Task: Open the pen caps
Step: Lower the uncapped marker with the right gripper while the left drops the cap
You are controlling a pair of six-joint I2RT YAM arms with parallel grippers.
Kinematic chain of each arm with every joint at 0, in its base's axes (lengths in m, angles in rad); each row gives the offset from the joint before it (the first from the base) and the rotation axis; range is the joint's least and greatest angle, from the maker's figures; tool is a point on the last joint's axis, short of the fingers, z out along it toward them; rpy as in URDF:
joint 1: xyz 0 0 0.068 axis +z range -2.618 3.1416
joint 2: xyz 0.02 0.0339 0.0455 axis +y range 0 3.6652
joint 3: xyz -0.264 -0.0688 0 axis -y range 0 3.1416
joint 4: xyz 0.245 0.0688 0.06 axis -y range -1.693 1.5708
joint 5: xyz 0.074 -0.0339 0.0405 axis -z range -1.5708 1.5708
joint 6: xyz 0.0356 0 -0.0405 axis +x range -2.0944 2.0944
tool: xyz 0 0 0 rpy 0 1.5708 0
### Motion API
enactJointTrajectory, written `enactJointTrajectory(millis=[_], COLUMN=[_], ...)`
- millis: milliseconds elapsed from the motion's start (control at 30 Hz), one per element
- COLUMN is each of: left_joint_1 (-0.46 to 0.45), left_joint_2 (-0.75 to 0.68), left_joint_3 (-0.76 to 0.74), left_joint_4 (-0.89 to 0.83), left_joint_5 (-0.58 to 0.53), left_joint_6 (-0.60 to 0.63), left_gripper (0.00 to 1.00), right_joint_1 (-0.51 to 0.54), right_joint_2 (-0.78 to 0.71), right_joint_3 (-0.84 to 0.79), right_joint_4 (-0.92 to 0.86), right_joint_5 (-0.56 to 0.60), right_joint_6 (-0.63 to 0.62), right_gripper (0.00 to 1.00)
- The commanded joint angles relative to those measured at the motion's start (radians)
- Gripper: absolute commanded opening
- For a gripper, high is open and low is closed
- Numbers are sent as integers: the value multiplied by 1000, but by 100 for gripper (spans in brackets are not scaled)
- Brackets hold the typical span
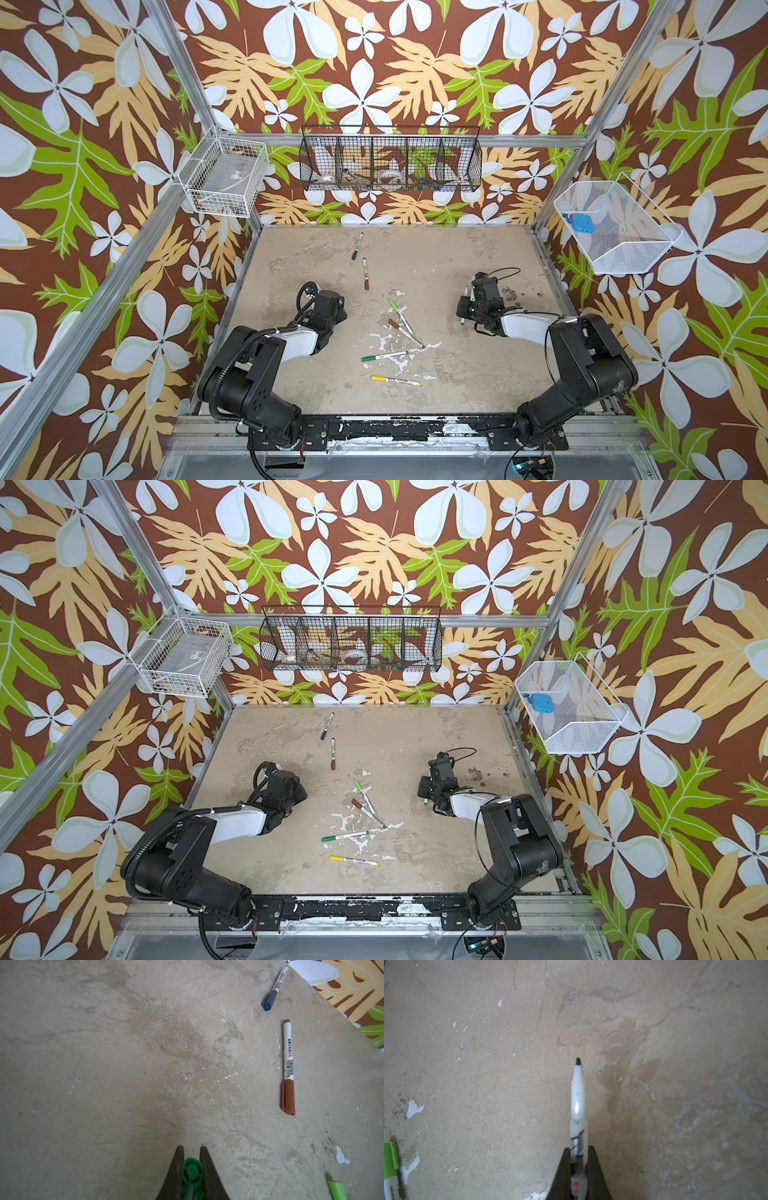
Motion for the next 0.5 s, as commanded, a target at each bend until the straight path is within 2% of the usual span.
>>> enactJointTrajectory(millis=[0,200,333,467], left_joint_1=[2,1,2,2], left_joint_2=[21,63,66,58], left_joint_3=[15,41,44,46], left_joint_4=[-26,-44,-43,-41], left_joint_5=[-3,7,20,33], left_joint_6=[17,26,33,40], left_gripper=[0,8,12,25], right_joint_1=[-1,-6,-18,-18], right_joint_2=[5,25,27,-29], right_joint_3=[1,10,5,-14], right_joint_4=[-31,-36,-27,-18], right_joint_5=[23,27,-31,-36], right_joint_6=[-19,-19,-10,-12], right_gripper=[11,23,27,33])
